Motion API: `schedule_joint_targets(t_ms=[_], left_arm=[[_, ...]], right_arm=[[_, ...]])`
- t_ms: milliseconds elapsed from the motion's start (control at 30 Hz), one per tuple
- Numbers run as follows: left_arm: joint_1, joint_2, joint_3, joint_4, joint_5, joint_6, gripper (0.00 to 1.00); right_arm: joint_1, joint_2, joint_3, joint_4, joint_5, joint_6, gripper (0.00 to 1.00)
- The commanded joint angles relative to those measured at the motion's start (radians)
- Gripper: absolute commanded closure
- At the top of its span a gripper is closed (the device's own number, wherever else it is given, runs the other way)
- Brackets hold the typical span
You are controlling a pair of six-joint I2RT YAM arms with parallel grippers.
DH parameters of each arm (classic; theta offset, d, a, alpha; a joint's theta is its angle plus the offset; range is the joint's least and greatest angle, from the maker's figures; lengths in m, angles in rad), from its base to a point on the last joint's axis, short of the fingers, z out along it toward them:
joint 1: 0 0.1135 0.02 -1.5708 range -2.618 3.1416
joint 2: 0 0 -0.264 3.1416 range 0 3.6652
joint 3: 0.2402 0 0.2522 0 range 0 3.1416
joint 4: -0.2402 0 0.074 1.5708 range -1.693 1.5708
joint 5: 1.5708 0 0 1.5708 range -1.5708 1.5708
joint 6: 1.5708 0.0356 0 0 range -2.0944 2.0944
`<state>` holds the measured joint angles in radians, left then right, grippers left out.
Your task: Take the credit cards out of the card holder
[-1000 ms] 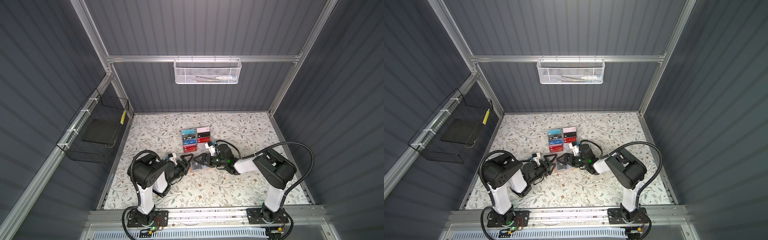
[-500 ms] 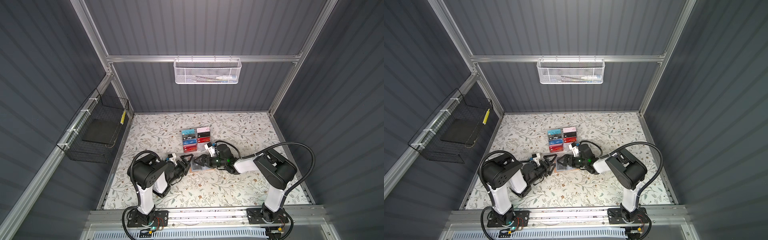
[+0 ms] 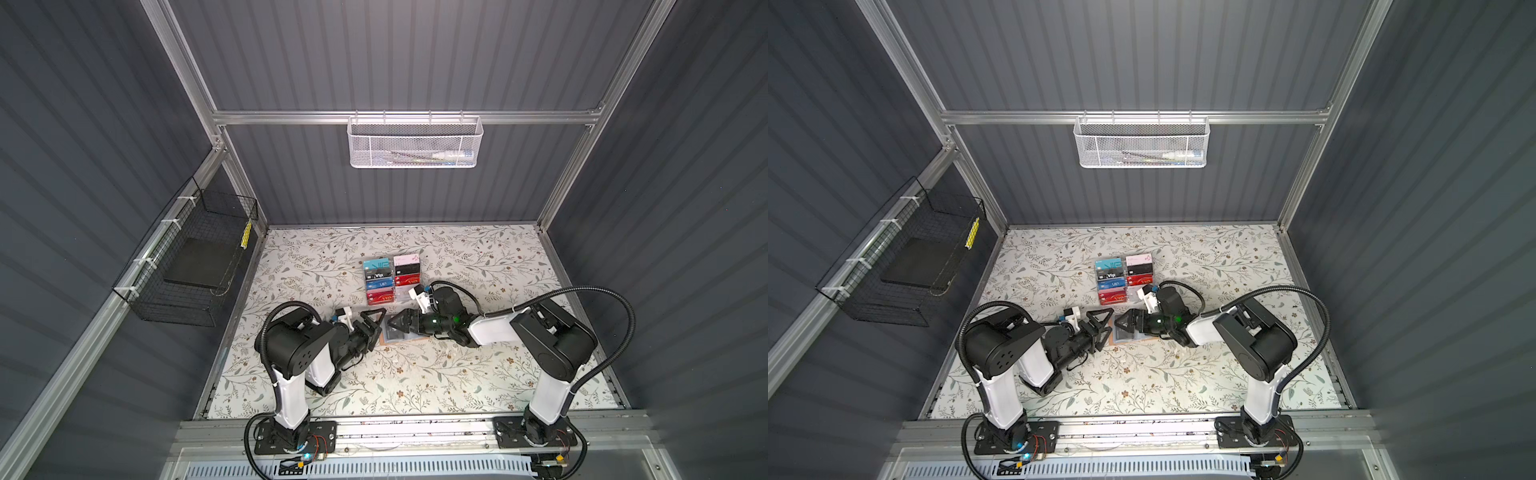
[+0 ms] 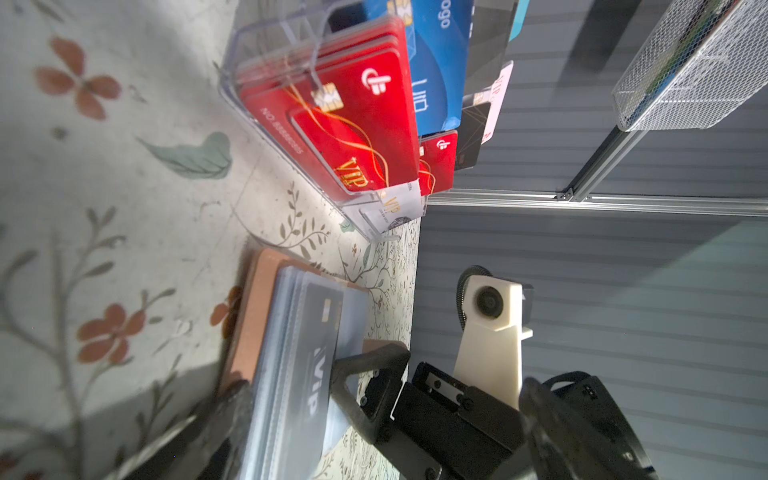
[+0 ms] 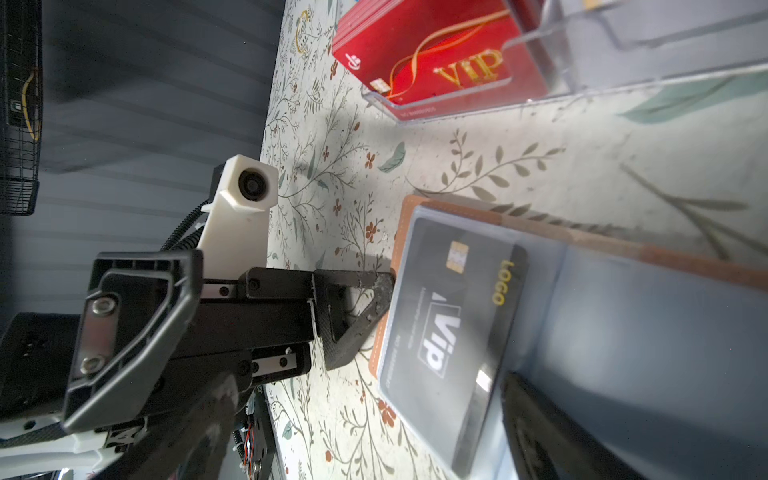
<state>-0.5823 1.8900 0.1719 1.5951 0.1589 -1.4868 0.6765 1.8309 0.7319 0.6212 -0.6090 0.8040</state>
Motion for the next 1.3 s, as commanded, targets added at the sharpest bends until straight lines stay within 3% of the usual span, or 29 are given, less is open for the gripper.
schedule_joint_targets(t_ms=[0,667,1267], left_arm=[[-0.010,0.062,-0.044,-0.068,-0.004,0.025,0.00],[-0.010,0.074,-0.058,-0.067,-0.006,0.025,0.00],[-0.010,0.081,-0.031,-0.067,-0.003,0.009,0.00]], right_arm=[[0.005,0.029,0.016,0.034,-0.048,0.015,0.01],[0.005,0.040,-0.034,0.274,-0.127,0.109,0.01],[0.030,0.046,0.009,0.133,-0.123,0.031,0.02]])
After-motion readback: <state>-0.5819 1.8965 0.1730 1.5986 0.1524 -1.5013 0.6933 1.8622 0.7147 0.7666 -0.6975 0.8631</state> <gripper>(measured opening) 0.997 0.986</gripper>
